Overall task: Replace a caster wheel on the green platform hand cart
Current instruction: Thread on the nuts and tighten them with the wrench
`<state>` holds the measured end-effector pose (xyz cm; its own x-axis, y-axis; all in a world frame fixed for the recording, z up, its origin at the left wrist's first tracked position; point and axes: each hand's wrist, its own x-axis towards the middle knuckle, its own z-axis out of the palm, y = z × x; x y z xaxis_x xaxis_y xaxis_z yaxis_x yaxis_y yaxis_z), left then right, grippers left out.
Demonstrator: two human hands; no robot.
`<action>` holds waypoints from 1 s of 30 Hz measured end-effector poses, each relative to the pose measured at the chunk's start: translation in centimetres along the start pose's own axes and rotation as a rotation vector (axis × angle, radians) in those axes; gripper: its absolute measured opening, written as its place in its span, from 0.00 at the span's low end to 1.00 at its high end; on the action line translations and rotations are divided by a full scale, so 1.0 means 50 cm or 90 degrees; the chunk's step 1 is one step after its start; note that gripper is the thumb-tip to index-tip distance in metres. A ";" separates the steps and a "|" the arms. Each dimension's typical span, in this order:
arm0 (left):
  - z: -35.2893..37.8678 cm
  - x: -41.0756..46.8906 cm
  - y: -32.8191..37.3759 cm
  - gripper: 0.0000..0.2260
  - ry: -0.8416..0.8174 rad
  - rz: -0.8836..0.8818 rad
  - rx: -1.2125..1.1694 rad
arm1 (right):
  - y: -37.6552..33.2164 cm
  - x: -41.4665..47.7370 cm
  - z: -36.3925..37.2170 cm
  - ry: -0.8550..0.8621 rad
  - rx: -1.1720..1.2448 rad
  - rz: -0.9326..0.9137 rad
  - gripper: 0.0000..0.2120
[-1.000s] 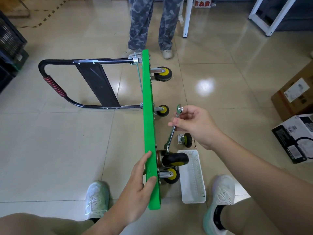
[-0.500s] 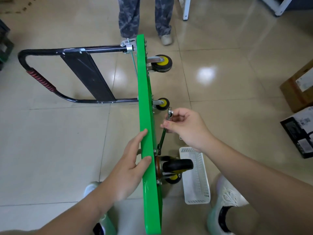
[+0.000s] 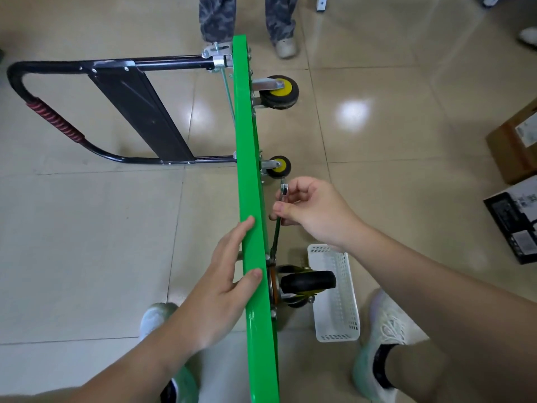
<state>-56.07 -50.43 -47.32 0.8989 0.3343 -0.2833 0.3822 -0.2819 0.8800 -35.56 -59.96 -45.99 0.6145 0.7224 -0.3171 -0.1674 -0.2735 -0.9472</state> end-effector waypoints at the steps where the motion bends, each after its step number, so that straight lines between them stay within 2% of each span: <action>1: -0.001 0.002 0.000 0.30 -0.001 0.000 -0.004 | -0.007 -0.004 -0.002 -0.001 -0.008 -0.013 0.08; 7: 0.009 0.001 -0.009 0.29 0.010 -0.007 -0.048 | -0.057 -0.083 -0.022 -0.015 -0.048 -0.102 0.11; 11: 0.031 -0.031 -0.012 0.27 0.028 -0.025 -0.060 | -0.060 -0.159 -0.025 -0.002 -0.122 -0.098 0.11; 14: 0.051 -0.080 0.002 0.29 0.029 -0.047 -0.050 | -0.071 -0.217 -0.029 0.002 -0.258 -0.096 0.11; 16: 0.061 -0.107 0.010 0.29 0.030 -0.057 -0.032 | -0.097 -0.248 -0.032 -0.020 -0.421 -0.097 0.11; 19: 0.072 -0.140 0.026 0.29 0.042 -0.064 -0.016 | -0.134 -0.286 -0.041 -0.019 -0.578 -0.046 0.09; 20: 0.075 -0.147 0.032 0.29 0.048 -0.069 -0.013 | -0.137 -0.293 -0.049 -0.001 -0.566 -0.004 0.06; 22: 0.078 -0.158 0.041 0.30 0.055 -0.075 -0.015 | -0.121 -0.298 -0.079 0.044 -0.427 0.140 0.01; 24: 0.080 -0.165 0.047 0.30 0.056 -0.074 -0.023 | -0.084 -0.304 -0.121 0.065 -0.226 0.314 0.03; 26: 0.082 -0.169 0.043 0.30 0.060 -0.071 -0.026 | -0.031 -0.324 -0.162 0.049 -0.046 0.438 0.04; 30: 0.086 -0.177 0.042 0.30 0.070 -0.075 -0.043 | 0.094 -0.411 -0.185 -0.019 0.238 0.548 0.07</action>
<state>-62.31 -57.87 -44.63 0.8184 0.4587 -0.3463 0.4650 -0.1744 0.8680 -41.85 -81.98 -43.51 0.1449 0.3845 -0.9117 -0.7947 -0.5037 -0.3387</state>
